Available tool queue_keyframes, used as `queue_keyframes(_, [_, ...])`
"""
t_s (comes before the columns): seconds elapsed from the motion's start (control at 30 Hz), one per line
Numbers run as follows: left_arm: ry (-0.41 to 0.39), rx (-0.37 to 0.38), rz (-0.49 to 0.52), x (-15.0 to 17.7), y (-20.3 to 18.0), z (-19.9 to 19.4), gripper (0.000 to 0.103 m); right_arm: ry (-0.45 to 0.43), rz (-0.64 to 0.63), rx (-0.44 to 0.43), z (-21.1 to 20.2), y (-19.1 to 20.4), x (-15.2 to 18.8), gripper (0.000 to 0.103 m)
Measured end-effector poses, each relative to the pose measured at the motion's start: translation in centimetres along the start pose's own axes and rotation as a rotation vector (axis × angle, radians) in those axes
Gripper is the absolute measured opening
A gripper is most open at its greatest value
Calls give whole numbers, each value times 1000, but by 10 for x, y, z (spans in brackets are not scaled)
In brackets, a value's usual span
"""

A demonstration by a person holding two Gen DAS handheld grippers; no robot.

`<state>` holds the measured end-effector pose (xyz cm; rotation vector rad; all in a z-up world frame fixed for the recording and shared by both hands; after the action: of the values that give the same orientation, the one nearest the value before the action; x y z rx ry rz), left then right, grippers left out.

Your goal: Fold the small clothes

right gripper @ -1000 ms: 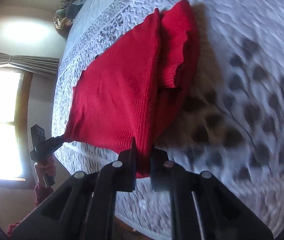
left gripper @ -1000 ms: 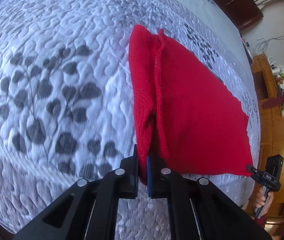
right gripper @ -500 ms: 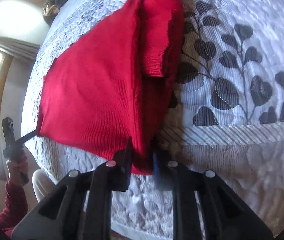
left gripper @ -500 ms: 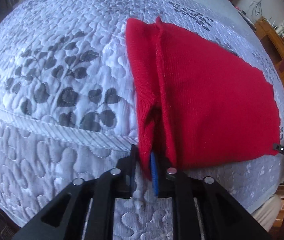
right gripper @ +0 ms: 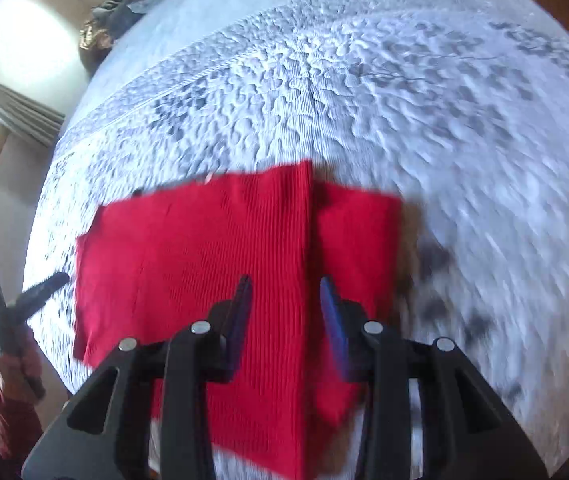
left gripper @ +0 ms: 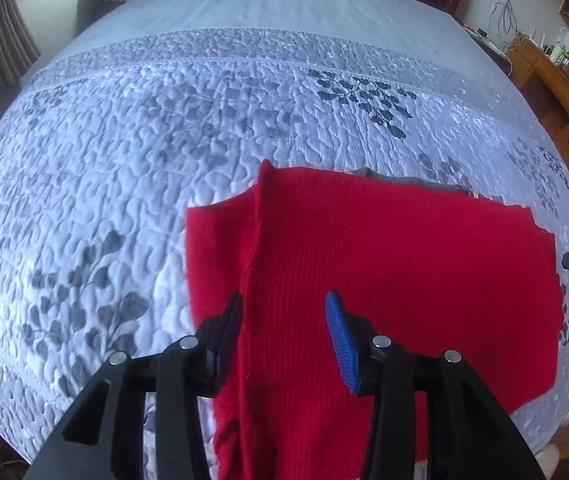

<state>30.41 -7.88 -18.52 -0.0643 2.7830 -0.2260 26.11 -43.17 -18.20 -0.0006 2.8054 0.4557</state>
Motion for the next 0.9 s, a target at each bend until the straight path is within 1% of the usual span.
queue_keyframes(0.1, [21,-43,29,-6,-4,32,44,31,61,11,29,-19,-18,37])
queue_keyframes(0.13, [31,-53,34,-6,-4,41,44,30,76,-1,33,-22,-21,37])
queue_keyframes(0.17, [41,-58,37,-7,-2,50,44,27,99,-40,40,-24,-26,38])
queue_keyframes(0.2, [42,-57,37,-8,0,56,45,22,109,-61,42,-23,-30,36])
queue_keyframes(0.23, [41,-53,39,-8,0,58,45,14,108,-83,44,-22,-34,23])
queue_keyframes(0.27, [43,-49,44,-9,0,59,46,16,95,-110,45,-19,-36,3])
queue_keyframes(0.3, [47,-49,53,-9,0,59,46,11,87,-122,44,-19,-38,5])
queue_keyframes(0.33, [48,-49,60,-8,0,59,46,-5,82,-116,40,-19,-40,4])
queue_keyframes(0.37, [47,-48,67,-8,0,59,46,-30,70,-88,37,-23,-42,4])
queue_keyframes(0.43, [45,-46,73,-6,1,60,46,-18,86,-7,39,-39,-37,3])
queue_keyframes(0.47, [45,-44,72,-6,2,62,46,-10,113,-16,45,-44,-32,3])
queue_keyframes(0.53, [51,-39,56,-6,4,63,46,-21,136,-36,49,-47,-30,3])
queue_keyframes(0.6, [55,-43,51,-7,3,62,46,-45,145,-55,41,-44,-30,6])
queue_keyframes(0.7, [52,-69,62,-3,3,49,46,-66,108,-19,19,-36,-22,24])
queue_keyframes(0.73, [46,-69,64,0,2,42,44,-75,89,-4,10,-32,-17,37])
queue_keyframes(0.77, [37,-63,63,3,2,35,44,-82,74,19,-3,-28,-6,46])
queue_keyframes(0.83, [21,-37,46,13,1,20,44,-88,71,25,-18,-23,13,47])
queue_keyframes(0.9, [12,-15,31,25,1,9,45,-82,78,13,-31,-18,40,52])
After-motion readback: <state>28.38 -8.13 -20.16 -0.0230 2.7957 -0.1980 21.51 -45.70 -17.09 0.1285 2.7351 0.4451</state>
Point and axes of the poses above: each gripper's, at about its wrist camera, not at the fingertips, and z roughly the way its jaws point, y to its left, x to its underside, the point moved 10 cm from there along z, roughly the way its jaws point, and after that the axes turned 10 degrees about -z, right-handed, at the moved point
